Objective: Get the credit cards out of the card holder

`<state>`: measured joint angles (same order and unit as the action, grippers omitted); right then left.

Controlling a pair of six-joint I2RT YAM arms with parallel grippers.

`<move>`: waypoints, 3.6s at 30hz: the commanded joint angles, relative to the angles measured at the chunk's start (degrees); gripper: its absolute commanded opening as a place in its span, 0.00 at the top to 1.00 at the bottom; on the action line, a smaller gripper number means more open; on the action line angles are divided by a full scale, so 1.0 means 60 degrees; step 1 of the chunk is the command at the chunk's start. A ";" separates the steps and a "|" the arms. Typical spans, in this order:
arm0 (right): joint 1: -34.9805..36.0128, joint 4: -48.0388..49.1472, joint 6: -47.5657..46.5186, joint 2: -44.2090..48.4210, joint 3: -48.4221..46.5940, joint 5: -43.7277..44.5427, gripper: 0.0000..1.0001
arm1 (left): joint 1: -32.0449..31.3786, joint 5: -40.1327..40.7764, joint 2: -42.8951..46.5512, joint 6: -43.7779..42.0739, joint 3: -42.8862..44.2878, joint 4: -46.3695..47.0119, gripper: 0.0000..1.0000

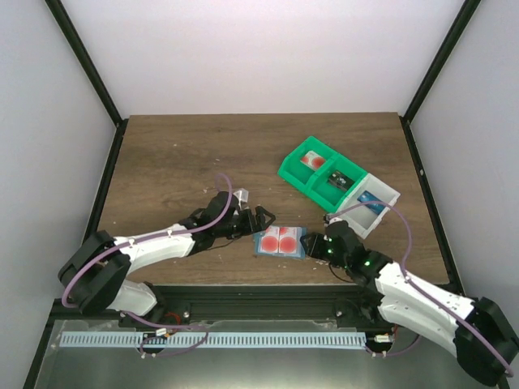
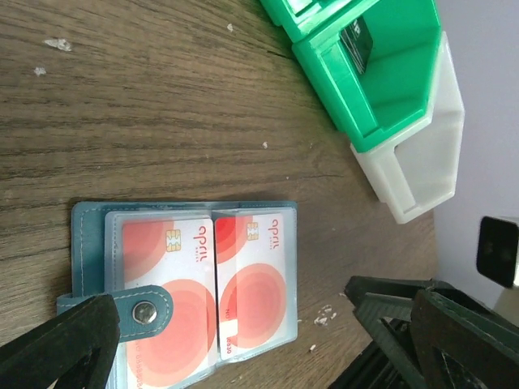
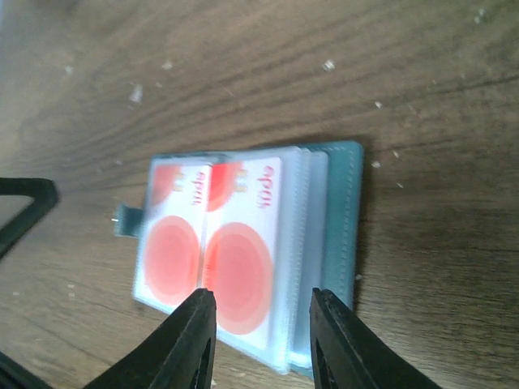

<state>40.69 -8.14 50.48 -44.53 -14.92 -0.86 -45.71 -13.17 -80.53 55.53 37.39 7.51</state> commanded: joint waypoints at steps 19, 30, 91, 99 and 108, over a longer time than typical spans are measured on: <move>0.0338 0.2711 -0.1467 -0.4582 -0.0509 -0.0611 0.84 | 0.0049 -0.0797 0.0768 -0.0541 -0.0322 -0.0478 0.21; 0.0892 0.3299 -0.1211 -0.5568 -0.0586 -0.0668 0.85 | 0.0032 -0.1340 0.0130 -0.0323 -0.0948 0.0796 0.50; 0.1052 0.3369 -0.0249 -0.6300 -0.0842 -0.0388 0.99 | 0.0079 -0.1944 -0.2162 -0.0229 -0.1245 0.2538 0.83; 0.1055 0.3160 -0.0227 -0.6322 -0.0866 -0.0296 1.00 | 0.0088 -0.1849 -0.2144 -0.0365 -0.1098 0.2107 1.00; 0.1056 0.2838 -0.0225 -0.6626 -0.1083 -0.0265 0.99 | 0.0299 -0.1681 -0.1933 -0.0769 -0.1019 0.1343 1.00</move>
<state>46.70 15.97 48.95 -81.32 -21.69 -4.45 -45.04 -24.64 -92.73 53.10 30.94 19.57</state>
